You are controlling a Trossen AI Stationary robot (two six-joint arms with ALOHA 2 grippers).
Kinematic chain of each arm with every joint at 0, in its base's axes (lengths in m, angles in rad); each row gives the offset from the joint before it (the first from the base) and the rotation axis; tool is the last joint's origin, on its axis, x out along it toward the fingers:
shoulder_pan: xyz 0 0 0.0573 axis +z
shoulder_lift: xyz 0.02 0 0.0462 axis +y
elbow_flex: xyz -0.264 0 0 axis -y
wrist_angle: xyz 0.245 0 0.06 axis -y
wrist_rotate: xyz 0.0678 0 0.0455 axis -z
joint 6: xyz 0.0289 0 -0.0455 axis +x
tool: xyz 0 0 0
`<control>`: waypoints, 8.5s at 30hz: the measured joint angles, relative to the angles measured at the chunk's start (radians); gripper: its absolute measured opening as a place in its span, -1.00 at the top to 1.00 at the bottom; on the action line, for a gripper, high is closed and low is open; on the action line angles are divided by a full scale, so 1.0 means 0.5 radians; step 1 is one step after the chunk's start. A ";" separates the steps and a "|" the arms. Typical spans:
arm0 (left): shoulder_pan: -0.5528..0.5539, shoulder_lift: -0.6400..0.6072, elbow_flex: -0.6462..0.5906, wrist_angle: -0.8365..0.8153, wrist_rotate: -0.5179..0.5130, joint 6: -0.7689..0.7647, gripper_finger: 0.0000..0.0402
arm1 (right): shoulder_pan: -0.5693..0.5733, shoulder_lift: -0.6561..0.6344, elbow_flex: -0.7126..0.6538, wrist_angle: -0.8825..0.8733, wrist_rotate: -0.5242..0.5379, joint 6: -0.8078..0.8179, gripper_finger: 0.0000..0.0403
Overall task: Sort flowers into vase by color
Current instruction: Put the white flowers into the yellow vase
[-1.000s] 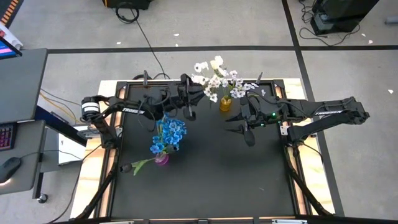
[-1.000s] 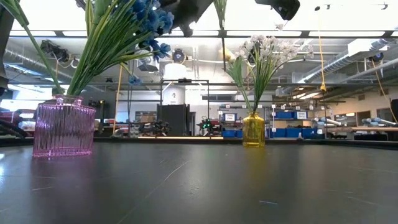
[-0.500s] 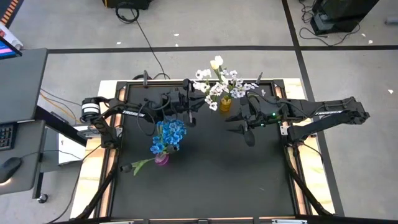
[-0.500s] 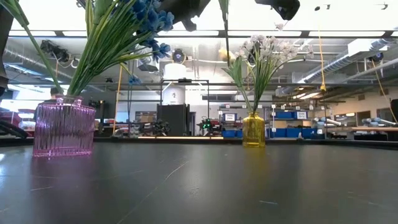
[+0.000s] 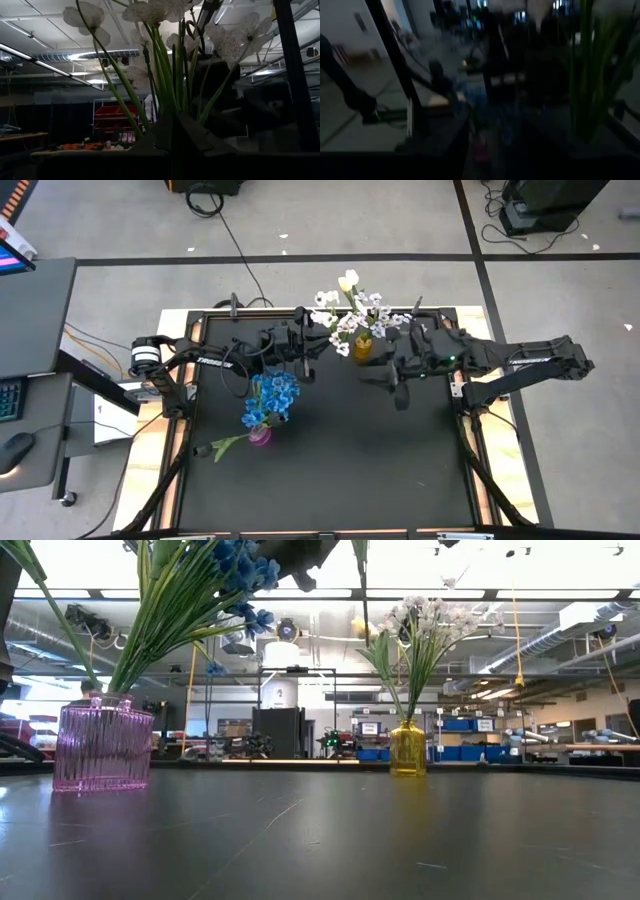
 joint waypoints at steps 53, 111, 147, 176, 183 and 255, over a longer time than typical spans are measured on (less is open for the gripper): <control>0.005 -0.001 0.124 0.159 0.209 0.042 0.90 | -0.101 0.280 0.000 0.098 0.500 -0.419 0.42; 0.000 -0.001 0.123 0.159 0.211 -0.052 0.90 | -0.199 0.424 -0.001 0.303 0.409 -0.397 0.36; 0.077 -0.004 0.151 0.059 0.296 -0.184 0.90 | -0.206 0.311 -0.004 0.053 0.314 -0.407 0.93; 0.217 0.001 1.145 -1.972 0.711 0.253 0.19 | -0.309 -0.107 0.000 -0.347 0.320 -0.422 0.94; 0.241 0.001 1.145 -2.065 0.710 0.253 0.19 | -0.422 -0.172 0.000 -0.379 0.299 -0.417 0.94; 0.105 -0.089 1.149 -1.969 0.449 0.076 0.19 | -0.572 0.160 0.397 -0.807 -0.158 -0.399 0.94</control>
